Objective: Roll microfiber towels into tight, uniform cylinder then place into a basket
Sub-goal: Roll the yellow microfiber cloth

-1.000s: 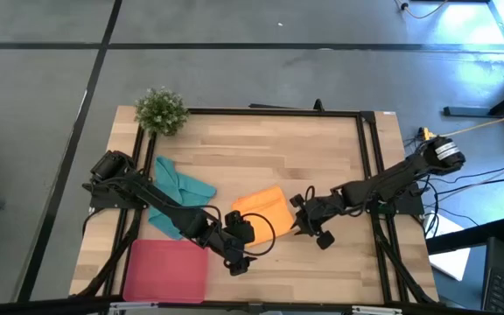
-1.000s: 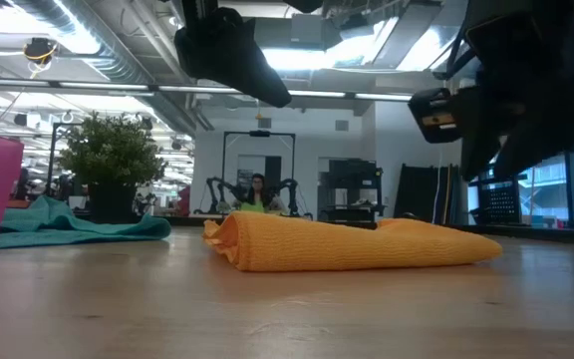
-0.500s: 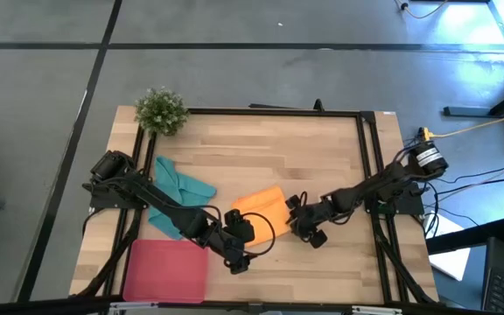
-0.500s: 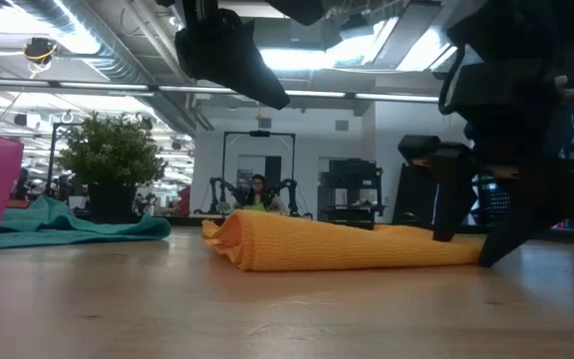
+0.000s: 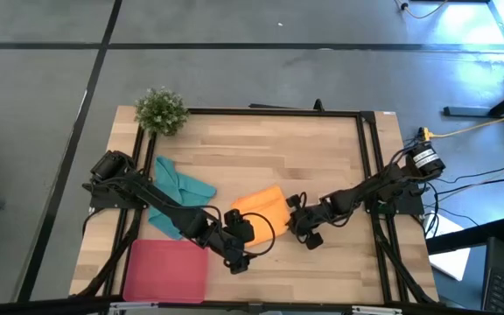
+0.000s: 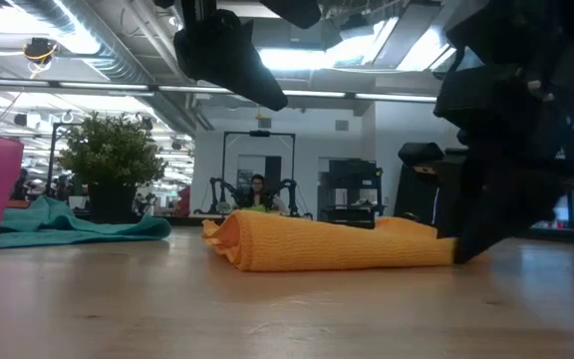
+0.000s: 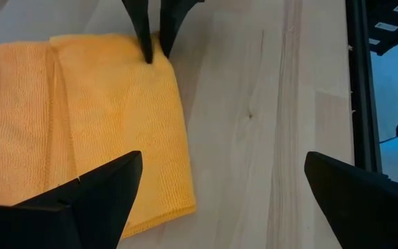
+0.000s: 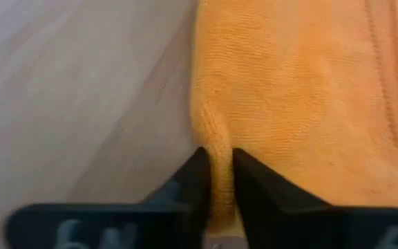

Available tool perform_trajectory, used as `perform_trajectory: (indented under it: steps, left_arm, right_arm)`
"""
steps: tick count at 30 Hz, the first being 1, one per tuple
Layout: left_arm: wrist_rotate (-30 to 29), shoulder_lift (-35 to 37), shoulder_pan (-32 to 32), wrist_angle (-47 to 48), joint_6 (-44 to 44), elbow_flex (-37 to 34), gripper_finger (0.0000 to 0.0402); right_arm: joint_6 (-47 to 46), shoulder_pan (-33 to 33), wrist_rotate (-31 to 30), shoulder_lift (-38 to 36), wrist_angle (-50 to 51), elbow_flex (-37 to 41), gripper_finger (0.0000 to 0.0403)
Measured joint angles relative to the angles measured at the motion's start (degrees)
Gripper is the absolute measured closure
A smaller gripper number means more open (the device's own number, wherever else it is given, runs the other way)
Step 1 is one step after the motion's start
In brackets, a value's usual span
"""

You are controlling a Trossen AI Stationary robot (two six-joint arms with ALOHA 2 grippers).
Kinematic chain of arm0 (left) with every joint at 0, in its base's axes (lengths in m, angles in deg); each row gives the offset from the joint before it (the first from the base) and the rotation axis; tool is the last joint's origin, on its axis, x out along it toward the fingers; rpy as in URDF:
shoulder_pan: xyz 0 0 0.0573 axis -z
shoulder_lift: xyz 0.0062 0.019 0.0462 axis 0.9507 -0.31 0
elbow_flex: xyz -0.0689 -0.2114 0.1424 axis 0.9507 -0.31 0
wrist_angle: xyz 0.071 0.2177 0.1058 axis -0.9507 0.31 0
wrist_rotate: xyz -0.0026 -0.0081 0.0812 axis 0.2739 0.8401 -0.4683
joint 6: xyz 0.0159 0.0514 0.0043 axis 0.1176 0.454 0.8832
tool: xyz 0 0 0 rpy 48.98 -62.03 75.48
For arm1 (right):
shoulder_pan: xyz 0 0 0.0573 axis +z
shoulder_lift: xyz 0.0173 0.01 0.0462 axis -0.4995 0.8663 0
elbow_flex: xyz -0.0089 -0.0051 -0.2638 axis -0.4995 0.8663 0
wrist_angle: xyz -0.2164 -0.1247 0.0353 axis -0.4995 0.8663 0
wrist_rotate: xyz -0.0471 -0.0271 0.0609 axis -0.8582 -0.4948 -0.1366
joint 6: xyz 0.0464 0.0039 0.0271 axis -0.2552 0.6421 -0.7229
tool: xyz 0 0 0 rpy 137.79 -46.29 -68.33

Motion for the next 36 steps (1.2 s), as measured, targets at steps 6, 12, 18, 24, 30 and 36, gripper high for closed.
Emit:
perform_trajectory:
  steps: [6,12,18,24,30,36]
  left_arm:
    - [-2.0,-0.4,0.0,1.1,0.0,0.0,0.0005]
    - [-2.6,-3.9,-0.4,1.5,0.6,0.0,0.0005]
    - [-2.6,-6.5,-1.1,1.5,1.1,0.0,0.0005]
    - [-2.6,-7.3,-1.2,2.2,1.1,0.0,0.0005]
    - [-2.7,-7.3,-1.2,2.7,1.1,0.0,0.0005]
    - [-2.7,-7.3,-1.2,2.9,1.1,0.0,0.0005]
  right_arm:
    - [-0.3,-0.3,-0.4,-0.1,-0.2,0.0,0.0389]
    - [-1.9,-0.3,0.6,-0.2,-0.3,0.1,0.0396]
    - [-3.5,-1.1,4.8,-0.1,1.6,-1.2,0.0397]
    - [-6.9,-3.4,12.2,0.1,9.6,-5.9,0.0397]
    - [-8.7,-6.6,18.0,0.1,14.2,-10.1,0.0397]
    - [-11.6,-10.5,24.9,0.0,17.7,-14.4,0.0397]
